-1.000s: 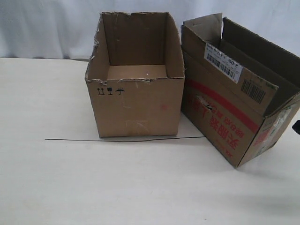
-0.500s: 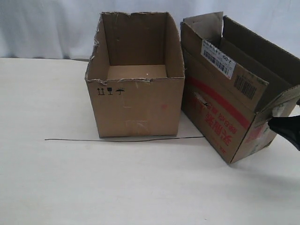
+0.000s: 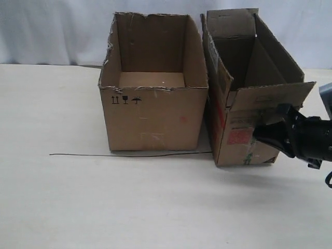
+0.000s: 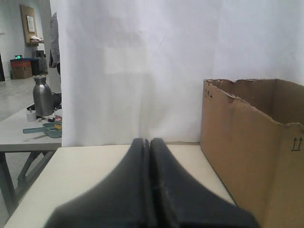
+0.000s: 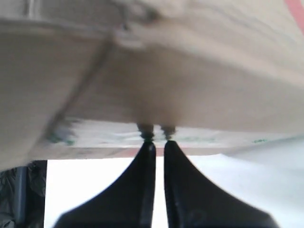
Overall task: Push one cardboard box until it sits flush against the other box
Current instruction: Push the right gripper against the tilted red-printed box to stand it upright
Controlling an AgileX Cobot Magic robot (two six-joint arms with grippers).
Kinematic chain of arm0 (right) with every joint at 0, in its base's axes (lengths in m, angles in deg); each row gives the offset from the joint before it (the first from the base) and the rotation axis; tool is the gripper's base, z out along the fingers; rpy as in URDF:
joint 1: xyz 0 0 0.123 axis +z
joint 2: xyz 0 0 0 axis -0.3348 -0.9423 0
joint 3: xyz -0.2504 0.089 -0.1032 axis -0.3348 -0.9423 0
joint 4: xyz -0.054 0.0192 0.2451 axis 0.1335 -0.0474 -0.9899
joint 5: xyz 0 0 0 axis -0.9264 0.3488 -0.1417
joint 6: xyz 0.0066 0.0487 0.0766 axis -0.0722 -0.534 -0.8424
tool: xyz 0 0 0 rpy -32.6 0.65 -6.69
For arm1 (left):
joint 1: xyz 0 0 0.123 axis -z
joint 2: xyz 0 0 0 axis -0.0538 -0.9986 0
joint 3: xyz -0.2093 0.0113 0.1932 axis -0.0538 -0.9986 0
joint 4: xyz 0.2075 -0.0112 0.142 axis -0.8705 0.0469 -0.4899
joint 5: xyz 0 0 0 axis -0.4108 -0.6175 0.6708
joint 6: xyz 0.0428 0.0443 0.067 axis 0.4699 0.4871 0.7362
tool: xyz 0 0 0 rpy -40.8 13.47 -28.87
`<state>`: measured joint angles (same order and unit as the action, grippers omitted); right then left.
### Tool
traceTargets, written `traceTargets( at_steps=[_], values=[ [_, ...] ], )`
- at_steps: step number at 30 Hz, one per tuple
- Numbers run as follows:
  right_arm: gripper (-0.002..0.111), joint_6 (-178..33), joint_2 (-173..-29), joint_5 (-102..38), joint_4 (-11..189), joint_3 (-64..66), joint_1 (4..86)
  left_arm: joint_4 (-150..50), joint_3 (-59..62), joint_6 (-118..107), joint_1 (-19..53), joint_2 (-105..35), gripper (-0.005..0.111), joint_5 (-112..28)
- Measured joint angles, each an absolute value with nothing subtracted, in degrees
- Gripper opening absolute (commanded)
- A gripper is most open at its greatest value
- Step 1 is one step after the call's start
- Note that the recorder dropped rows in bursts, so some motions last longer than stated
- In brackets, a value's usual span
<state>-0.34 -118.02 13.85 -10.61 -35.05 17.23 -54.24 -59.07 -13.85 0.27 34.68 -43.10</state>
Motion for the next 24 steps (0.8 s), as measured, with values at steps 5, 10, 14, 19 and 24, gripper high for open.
traceTargets(
  at_steps=[5,10,14,19,24],
  values=[
    [0.005,-1.8,-118.8,13.3,-10.6,-31.4,17.7,-54.2,-59.1,-13.9,0.3,34.7,0.0,-43.1],
    [0.005,-2.5,-121.3,13.0,-10.6,-29.6,18.0,-54.2,-59.1,-13.9,0.3,34.7,0.0,-43.1],
    [0.005,-2.8,-124.3,14.0,-10.6,-28.2,18.2,-54.2,-59.1,-13.9,0.3,34.7,0.0,-43.1],
    [0.005,-2.8,-126.0,14.6,-10.6,-26.5,18.2,-54.2,-59.1,-13.9,0.3,34.7,0.0,-43.1],
    [0.005,-4.0,-125.4,21.4,-10.2,-25.9,18.2,-54.2,-59.1,-13.9,0.3,34.7,0.0,-43.1]
  ],
)
